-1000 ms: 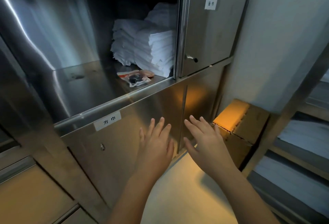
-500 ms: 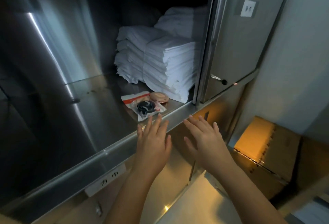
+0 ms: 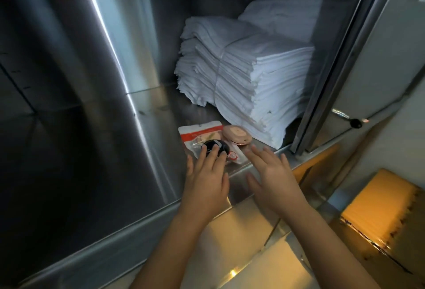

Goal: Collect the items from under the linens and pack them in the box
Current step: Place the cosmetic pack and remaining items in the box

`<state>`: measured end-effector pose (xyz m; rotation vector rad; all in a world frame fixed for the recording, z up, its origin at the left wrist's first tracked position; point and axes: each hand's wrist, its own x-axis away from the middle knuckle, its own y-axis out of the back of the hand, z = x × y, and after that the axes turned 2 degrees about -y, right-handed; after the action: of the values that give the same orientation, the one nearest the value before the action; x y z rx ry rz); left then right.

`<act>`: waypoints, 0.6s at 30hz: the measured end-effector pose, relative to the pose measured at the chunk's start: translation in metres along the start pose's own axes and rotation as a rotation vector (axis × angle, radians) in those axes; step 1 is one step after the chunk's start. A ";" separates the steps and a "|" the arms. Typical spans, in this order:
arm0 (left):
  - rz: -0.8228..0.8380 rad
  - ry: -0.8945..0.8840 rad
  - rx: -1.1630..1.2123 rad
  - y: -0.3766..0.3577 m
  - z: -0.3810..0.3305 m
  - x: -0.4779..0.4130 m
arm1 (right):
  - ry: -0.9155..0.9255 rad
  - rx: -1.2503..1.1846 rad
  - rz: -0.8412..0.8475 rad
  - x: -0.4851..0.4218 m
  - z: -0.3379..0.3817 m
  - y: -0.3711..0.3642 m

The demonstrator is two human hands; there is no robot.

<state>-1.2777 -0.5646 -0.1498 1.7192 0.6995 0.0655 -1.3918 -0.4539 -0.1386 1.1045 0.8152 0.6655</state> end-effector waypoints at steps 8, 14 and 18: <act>0.039 0.055 -0.120 -0.014 -0.002 -0.036 | 0.120 -0.064 0.030 -0.056 -0.027 -0.012; 0.081 0.112 -0.143 -0.026 -0.001 -0.052 | 0.274 -0.154 0.047 -0.084 -0.041 -0.017; 0.135 0.132 -0.135 -0.032 0.003 -0.054 | 0.387 -0.205 0.054 -0.101 -0.043 -0.020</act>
<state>-1.3337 -0.5895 -0.1628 1.6406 0.6588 0.3159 -1.4821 -0.5201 -0.1436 0.8242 1.0227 1.0039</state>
